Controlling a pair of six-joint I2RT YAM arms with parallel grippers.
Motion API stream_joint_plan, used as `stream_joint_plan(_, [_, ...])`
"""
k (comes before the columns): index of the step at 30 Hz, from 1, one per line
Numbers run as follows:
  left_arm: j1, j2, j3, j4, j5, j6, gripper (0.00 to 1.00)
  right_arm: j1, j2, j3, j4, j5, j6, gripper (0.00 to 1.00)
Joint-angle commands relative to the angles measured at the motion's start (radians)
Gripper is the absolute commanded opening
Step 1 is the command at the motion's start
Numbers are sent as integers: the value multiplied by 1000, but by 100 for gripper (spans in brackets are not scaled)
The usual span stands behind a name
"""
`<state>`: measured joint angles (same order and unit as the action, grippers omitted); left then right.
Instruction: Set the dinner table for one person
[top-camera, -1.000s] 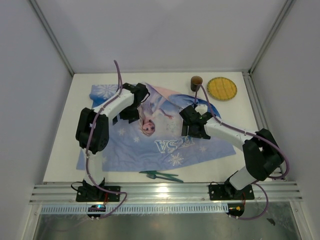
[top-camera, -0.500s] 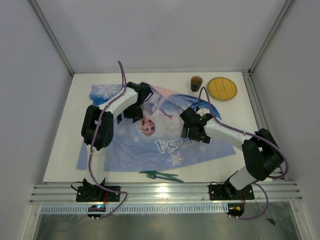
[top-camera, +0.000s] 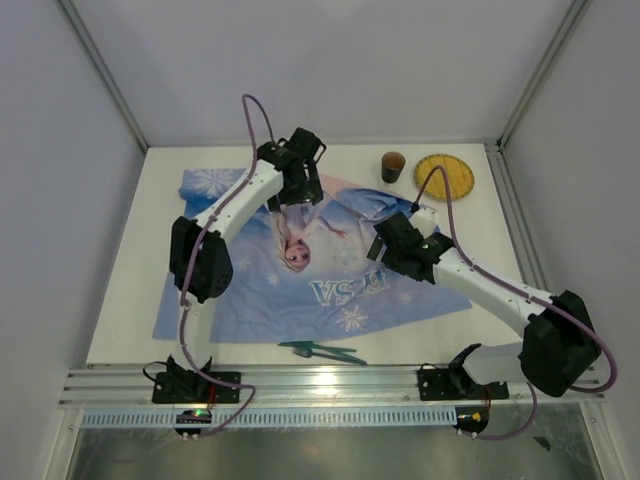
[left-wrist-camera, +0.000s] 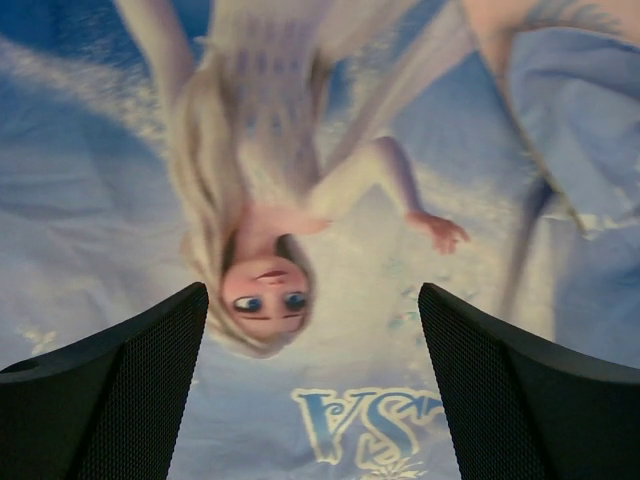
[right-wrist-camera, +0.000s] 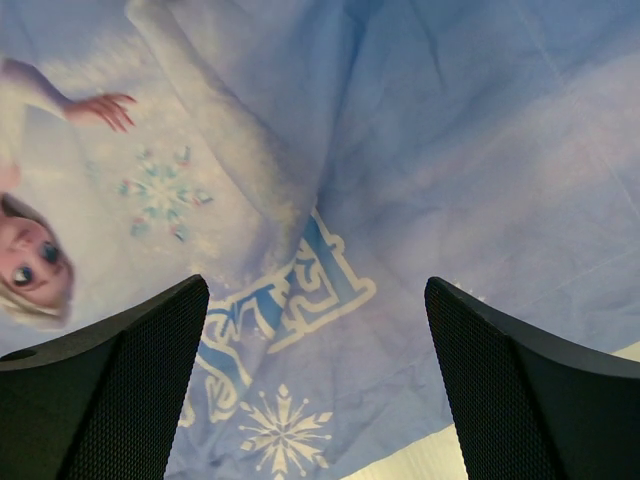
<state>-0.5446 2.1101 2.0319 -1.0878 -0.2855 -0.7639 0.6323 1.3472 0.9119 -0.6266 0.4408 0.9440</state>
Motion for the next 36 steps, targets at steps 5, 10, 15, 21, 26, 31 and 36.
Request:
stream_joint_plan(5, [-48,149,165,143,226,112,88,4,-131,91,1,159,36,93])
stream_joint_plan(10, [-51,232,191,236,279,215,87,4,-146,116,-25,161,41,93])
stream_joint_plan(15, [-51,324,261,247,299,224,88,4,-177,114,-54,180,9,93])
stream_joint_plan(21, [-51,337,280,350,293,233,88,4,-200,111,-94,197,-25,93])
stream_joint_plan(26, [-49,338,335,400,238,282,90,4,-194,113,-113,185,-36,93])
stream_joint_plan(31, [-49,343,341,459,190,330,91,3,-188,119,-124,182,-42,93])
stream_joint_plan(36, [-49,382,329,471,178,359,83,4,-186,136,-136,191,-62,93])
